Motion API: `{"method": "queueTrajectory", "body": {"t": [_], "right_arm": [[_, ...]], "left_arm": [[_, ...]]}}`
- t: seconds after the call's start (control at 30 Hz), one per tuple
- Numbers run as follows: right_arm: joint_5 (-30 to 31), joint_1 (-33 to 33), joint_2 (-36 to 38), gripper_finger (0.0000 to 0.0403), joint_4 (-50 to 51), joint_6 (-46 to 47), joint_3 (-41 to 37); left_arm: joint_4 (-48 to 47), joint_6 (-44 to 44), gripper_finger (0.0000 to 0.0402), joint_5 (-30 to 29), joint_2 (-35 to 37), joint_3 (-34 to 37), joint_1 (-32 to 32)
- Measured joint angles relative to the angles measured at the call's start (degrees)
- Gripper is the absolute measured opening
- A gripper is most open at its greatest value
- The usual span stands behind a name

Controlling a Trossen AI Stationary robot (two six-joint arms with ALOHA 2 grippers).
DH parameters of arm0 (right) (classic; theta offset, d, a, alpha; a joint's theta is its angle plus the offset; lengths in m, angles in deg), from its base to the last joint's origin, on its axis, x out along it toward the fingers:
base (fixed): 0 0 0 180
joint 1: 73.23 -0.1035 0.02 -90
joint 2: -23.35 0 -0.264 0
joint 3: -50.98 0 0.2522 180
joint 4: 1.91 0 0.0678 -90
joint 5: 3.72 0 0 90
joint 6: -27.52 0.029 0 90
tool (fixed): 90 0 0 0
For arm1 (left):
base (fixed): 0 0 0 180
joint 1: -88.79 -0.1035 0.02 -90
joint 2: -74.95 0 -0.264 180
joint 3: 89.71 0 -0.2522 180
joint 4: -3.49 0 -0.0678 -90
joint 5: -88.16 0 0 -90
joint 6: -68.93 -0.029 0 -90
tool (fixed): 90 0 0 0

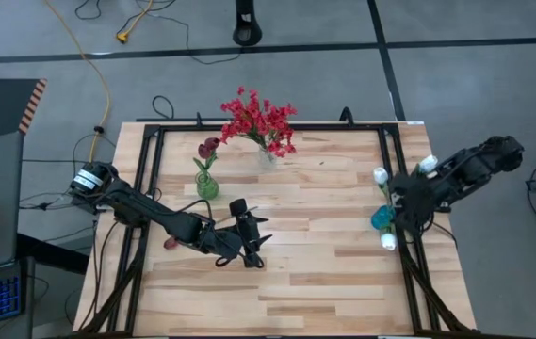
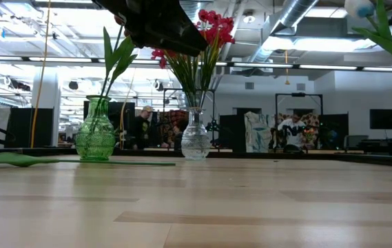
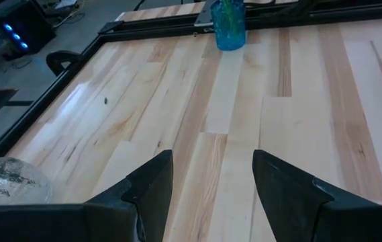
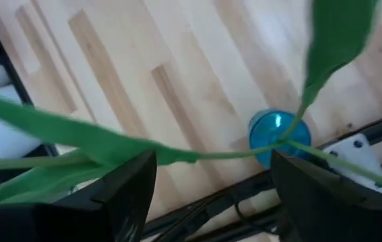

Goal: Sort flowers into vase by color
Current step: Move the blue vase to the top of the table

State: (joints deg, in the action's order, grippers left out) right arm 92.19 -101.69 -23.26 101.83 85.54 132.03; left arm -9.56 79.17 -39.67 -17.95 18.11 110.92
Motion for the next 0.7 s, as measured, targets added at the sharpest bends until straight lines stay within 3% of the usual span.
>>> {"method": "queueTrajectory", "body": {"t": [0.37,0.7], "right_arm": [[2.4,0.0,2.9,0.0317,0.1,5.4,-3.0],[4.7,0.0,1.9,0.0317,0.0,4.9,-3.0]], "left_arm": [[0.0,0.1,0.0194,0.0,0.0,0.0,0.0],[0.0,0.1,0.0194,0.0,0.0,0.0,0.0]]}}
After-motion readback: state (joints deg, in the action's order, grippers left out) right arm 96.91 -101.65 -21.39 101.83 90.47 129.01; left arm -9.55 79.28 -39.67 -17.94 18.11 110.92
